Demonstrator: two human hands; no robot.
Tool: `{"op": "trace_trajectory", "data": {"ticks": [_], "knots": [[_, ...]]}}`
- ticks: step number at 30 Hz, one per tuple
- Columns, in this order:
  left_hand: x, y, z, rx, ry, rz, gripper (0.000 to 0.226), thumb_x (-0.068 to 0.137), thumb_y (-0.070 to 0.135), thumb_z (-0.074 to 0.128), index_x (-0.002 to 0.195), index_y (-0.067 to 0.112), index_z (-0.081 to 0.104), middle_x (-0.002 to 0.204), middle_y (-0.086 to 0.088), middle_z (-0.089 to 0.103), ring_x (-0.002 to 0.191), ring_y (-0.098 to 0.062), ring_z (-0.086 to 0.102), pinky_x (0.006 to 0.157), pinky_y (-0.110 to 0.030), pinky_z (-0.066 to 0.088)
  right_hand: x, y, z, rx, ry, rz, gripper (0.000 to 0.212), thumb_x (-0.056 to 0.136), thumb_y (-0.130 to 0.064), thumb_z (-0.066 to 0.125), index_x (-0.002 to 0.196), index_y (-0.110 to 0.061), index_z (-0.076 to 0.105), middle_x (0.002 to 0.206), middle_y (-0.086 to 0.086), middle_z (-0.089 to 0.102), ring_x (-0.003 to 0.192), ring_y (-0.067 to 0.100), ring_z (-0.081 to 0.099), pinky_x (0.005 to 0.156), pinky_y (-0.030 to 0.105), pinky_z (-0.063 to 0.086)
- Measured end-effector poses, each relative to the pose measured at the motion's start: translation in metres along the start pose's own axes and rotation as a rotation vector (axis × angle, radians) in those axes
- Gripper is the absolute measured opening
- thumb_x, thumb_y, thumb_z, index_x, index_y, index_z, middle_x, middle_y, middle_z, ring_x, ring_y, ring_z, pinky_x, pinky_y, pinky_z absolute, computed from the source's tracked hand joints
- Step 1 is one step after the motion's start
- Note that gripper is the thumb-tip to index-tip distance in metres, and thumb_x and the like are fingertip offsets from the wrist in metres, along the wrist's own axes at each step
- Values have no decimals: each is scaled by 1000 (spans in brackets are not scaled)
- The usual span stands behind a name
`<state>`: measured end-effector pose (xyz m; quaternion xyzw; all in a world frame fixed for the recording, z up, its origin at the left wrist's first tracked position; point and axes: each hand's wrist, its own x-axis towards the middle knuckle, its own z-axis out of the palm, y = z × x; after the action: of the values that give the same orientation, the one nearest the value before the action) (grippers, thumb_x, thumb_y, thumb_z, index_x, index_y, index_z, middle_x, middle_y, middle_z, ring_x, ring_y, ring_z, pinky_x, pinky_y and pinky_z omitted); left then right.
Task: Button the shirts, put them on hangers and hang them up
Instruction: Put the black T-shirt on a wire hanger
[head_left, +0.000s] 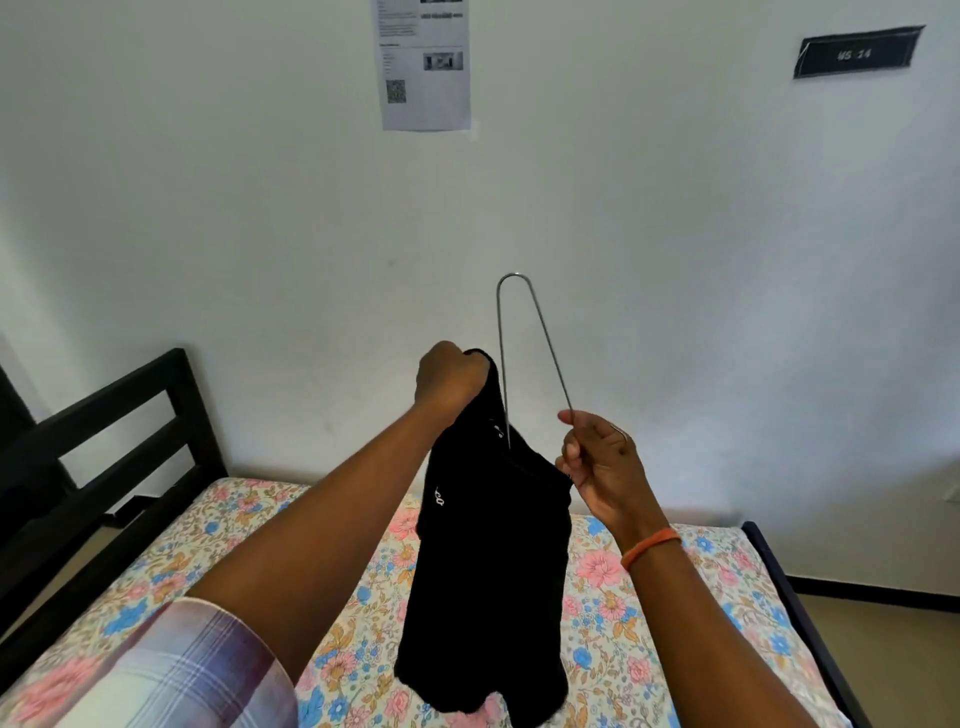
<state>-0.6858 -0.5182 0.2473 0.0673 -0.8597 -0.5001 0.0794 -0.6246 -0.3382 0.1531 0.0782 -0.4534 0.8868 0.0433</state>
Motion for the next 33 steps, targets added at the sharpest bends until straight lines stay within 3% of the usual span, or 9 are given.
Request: {"op": "trace_trajectory", "data": {"ticks": [4, 8, 11, 15, 19, 21, 25, 29, 33], "knots": [[-3, 2, -7, 291, -78, 109, 23, 80, 21, 64, 71, 12, 45, 78, -3, 54, 66, -19, 54, 54, -26, 40, -7, -4, 3, -145, -61, -12, 27, 75, -32, 72, 88, -9, 78, 55, 7, 55, 52, 16, 51, 60, 28, 50], [-1, 7, -22, 25, -180, -89, 9, 84, 8, 63, 84, 1, 57, 82, -13, 62, 69, -27, 65, 59, -39, 60, -16, -7, -4, -521, -4, -151, 25, 90, -28, 63, 93, -7, 77, 65, 12, 62, 63, 21, 57, 75, 27, 53], [3, 6, -38, -108, -284, -175, 8, 87, -7, 58, 79, -5, 56, 73, -17, 60, 59, -29, 61, 64, -46, 60, -22, -5, -8, -638, -5, -163, 20, 93, -20, 63, 90, -6, 77, 68, 14, 67, 67, 22, 65, 80, 24, 54], [10, 3, -52, -80, -228, -166, 11, 88, -11, 56, 78, -8, 53, 75, -22, 61, 66, -36, 66, 74, -53, 59, -25, -4, -13, -728, -54, -109, 18, 95, -18, 63, 89, -11, 79, 74, 14, 71, 75, 23, 70, 83, 25, 54], [13, 3, -62, 186, -124, -95, 9, 84, -4, 57, 78, -9, 62, 62, -22, 68, 63, -33, 72, 69, -45, 62, -20, 5, -23, -1034, -2, -90, 12, 92, -27, 67, 87, -23, 78, 108, 0, 55, 106, 19, 56, 96, 35, 44], [5, 7, -62, 395, -90, 3, 9, 78, -1, 56, 74, -3, 64, 57, -17, 69, 57, -29, 71, 64, -39, 62, -21, 10, -25, -1185, 5, -39, 11, 92, -33, 67, 84, -30, 74, 114, -2, 39, 114, 18, 42, 101, 39, 36], [-19, 9, -45, 759, -86, 243, 9, 72, 1, 59, 80, 5, 61, 65, -6, 56, 65, -28, 68, 68, -32, 57, -22, 8, -12, -1361, -106, 2, 22, 94, -36, 64, 73, -37, 70, 121, -6, 39, 122, 14, 34, 97, 38, 25], [-35, 11, -27, 817, -138, 330, 13, 68, 8, 59, 65, 12, 47, 62, -3, 51, 67, -26, 59, 66, -29, 47, -17, 1, 6, -1698, -302, 77, 27, 94, -39, 62, 67, -41, 64, 129, -5, 36, 127, 18, 26, 91, 35, 20], [-47, 14, -11, 719, -277, 264, 10, 63, 5, 52, 62, 10, 61, 48, -3, 65, 50, -19, 67, 64, -26, 58, -8, -3, 23, -1633, -185, 118, 32, 96, -43, 58, 66, -36, 65, 123, -2, 42, 121, 20, 35, 87, 32, 20]]}}
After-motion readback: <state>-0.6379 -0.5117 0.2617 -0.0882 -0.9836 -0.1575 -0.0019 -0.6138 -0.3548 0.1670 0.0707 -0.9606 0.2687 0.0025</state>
